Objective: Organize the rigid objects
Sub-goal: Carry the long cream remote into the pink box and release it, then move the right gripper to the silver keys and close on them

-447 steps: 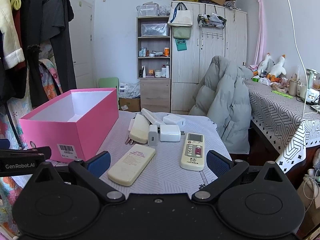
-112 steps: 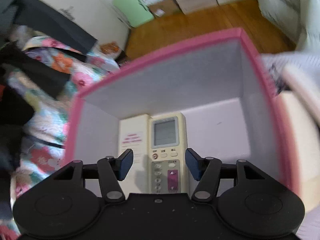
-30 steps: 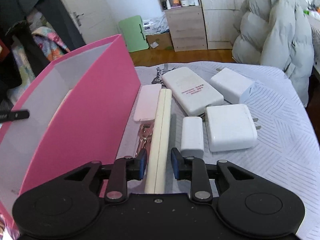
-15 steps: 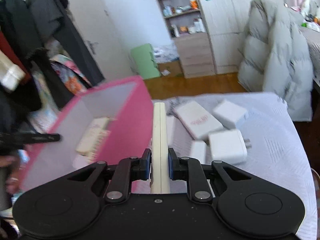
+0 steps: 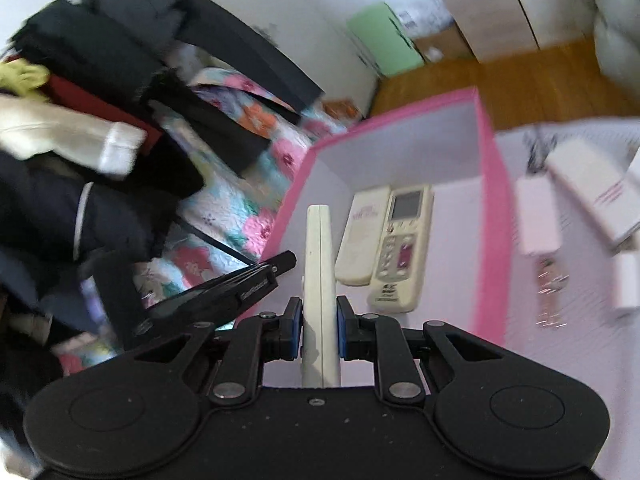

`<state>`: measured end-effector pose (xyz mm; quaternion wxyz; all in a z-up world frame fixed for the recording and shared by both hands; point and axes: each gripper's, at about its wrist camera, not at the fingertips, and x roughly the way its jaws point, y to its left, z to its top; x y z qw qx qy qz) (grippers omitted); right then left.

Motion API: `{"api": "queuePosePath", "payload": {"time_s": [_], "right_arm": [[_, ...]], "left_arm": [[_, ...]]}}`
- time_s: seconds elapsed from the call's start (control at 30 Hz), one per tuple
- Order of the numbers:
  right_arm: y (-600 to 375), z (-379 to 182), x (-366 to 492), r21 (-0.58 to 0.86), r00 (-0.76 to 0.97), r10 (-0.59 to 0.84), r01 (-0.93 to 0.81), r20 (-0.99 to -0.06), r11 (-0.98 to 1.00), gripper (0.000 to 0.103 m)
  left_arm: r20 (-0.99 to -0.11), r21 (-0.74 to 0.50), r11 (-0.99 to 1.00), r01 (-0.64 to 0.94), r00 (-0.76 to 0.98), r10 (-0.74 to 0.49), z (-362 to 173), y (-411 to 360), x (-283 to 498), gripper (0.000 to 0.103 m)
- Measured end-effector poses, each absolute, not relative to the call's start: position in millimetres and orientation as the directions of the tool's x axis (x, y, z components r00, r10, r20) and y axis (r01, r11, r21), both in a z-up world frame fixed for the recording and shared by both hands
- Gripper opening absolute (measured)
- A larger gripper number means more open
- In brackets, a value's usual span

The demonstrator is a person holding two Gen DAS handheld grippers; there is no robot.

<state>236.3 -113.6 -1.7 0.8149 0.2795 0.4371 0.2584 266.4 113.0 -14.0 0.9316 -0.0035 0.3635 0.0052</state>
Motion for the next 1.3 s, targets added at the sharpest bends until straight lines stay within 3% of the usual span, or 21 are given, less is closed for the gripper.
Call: {"api": "queuePosePath", "payload": {"time_s": [0.2, 0.5, 0.67, 0.77, 0.9, 1.03, 1.13, 1.3], "right_arm": [[-75.2, -48.5, 269.8, 0.735, 0.434, 0.646, 0.058, -0.628, 0.676, 0.021], [-55.2, -70.8, 275.4, 0.773, 0.452, 0.637, 0.237, -0.624, 0.589, 0.021], [-57.2, -77.4, 273.7, 0.751, 0.423, 0.623, 0.301, -0.658, 0.588, 0.031], [-61.8, -67.4, 261.5, 0.744, 0.445, 0.610, 0.243, -0.655, 0.622, 0.033], [-68.2, -26.3, 234.5, 0.685, 0.517, 0.572, 0.040, -0.637, 0.727, 0.035], [-83.2, 20.2, 189.0, 0.467, 0.664, 0.424, -0.126, -0.616, 0.875, 0.039], [-106.2, 28.8, 168.0, 0.358, 0.693, 0.359, -0.154, -0.625, 0.921, 0.039], [-155.0, 11.6, 147.6, 0.337, 0.731, 0.320, -0.130, -0.603, 0.933, 0.039]], "left_arm": [[-0.666, -0.020, 1.000, -0.021, 0.746, 0.002, -14.2, 114.5, 265.8, 0.007], [-0.668, -0.059, 0.998, -0.027, 0.744, -0.019, -16.1, 116.4, 267.1, 0.005], [-0.666, -0.047, 0.999, -0.023, 0.746, -0.014, -15.5, 113.4, 265.9, 0.006], [-0.666, -0.044, 0.999, -0.022, 0.746, -0.013, -15.6, 112.6, 265.9, 0.005], [-0.666, -0.031, 0.999, -0.020, 0.746, -0.006, -14.7, 110.0, 265.5, 0.005], [-0.666, -0.035, 0.999, -0.019, 0.746, -0.009, -14.0, 111.3, 266.1, 0.006], [-0.665, -0.028, 1.000, -0.015, 0.747, -0.007, -14.2, 112.0, 265.5, 0.005], [-0.665, -0.028, 0.999, -0.017, 0.746, -0.006, -15.5, 112.3, 266.0, 0.005]]}}
